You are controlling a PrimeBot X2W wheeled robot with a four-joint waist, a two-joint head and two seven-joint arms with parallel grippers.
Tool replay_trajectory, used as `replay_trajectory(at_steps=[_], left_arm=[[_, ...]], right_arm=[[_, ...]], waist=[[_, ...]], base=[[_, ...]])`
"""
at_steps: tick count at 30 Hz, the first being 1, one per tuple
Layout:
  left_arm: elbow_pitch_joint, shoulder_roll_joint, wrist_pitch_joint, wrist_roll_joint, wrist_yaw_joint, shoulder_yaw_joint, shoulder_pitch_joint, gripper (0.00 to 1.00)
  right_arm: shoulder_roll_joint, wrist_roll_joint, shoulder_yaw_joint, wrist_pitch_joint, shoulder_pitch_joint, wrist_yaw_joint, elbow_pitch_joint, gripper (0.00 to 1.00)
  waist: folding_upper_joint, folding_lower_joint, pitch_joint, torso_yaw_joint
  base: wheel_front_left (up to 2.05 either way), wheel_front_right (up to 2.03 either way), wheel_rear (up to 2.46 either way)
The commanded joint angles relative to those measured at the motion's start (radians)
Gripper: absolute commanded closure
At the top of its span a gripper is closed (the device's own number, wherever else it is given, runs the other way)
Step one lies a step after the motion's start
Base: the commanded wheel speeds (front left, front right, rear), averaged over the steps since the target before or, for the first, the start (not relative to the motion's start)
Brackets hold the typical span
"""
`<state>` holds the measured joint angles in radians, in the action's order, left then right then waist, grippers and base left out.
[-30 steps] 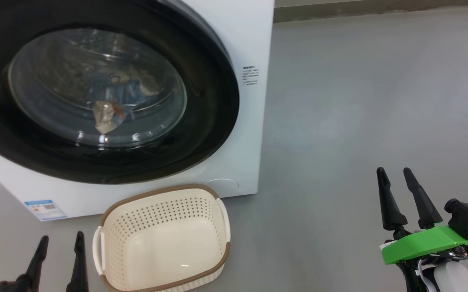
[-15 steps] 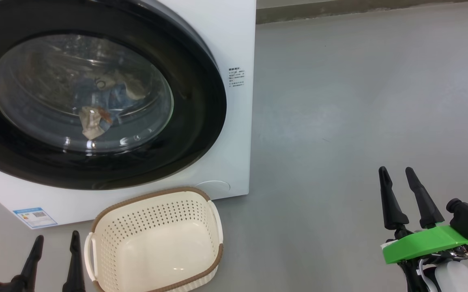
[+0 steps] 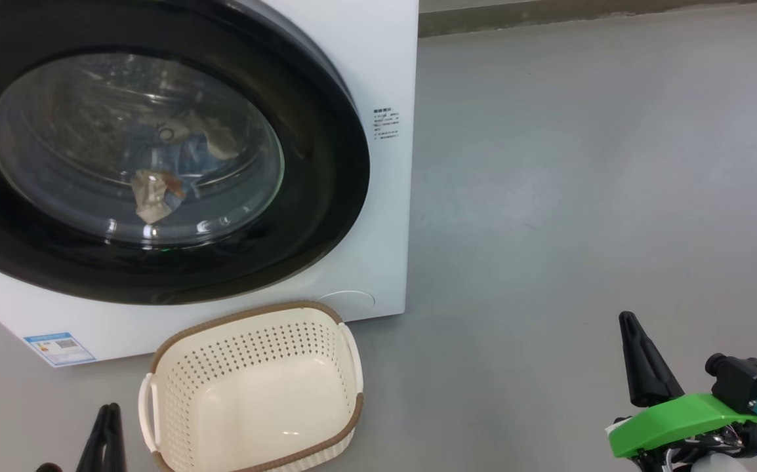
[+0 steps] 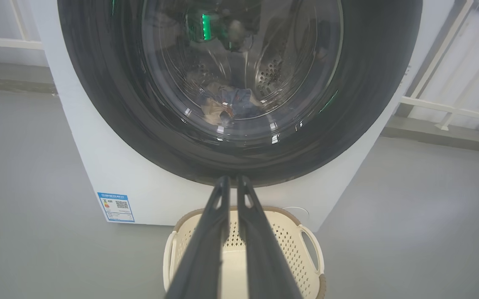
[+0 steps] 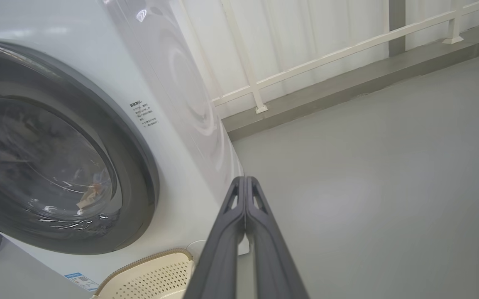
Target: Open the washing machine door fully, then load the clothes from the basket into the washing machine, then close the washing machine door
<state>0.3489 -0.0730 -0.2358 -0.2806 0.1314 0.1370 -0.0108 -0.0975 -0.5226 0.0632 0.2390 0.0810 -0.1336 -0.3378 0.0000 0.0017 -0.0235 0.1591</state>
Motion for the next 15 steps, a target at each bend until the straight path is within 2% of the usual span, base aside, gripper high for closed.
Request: replay_trajectory(at_steps=[1, 5, 15], left_arm=[[-0.021, -0.014, 0.007, -0.032, 0.0, 0.007, 0.009, 1.0], [-0.024, -0.013, 0.017, -0.076, 0.0, 0.004, 0.012, 1.0], [-0.031, -0.01, 0.042, -0.175, 0.0, 0.0, 0.021, 1.0]], right_arm=[[-0.012, -0.035, -0.006, -0.006, 0.026, 0.0, 0.027, 1.0], [-0.011, -0.072, -0.011, -0.017, 0.025, 0.0, 0.029, 1.0], [-0.008, -0.154, -0.022, -0.041, 0.026, 0.0, 0.034, 1.0]], waist=[[0.0, 0.0006, 0.002, -0.004], [0.0, -0.0014, 0.001, -0.009], [0.0, -0.0016, 0.002, -0.021]], base=[[0.0, 0.0, 0.0], [0.0, 0.0, 0.0], [0.0, 0.0, 0.0]])
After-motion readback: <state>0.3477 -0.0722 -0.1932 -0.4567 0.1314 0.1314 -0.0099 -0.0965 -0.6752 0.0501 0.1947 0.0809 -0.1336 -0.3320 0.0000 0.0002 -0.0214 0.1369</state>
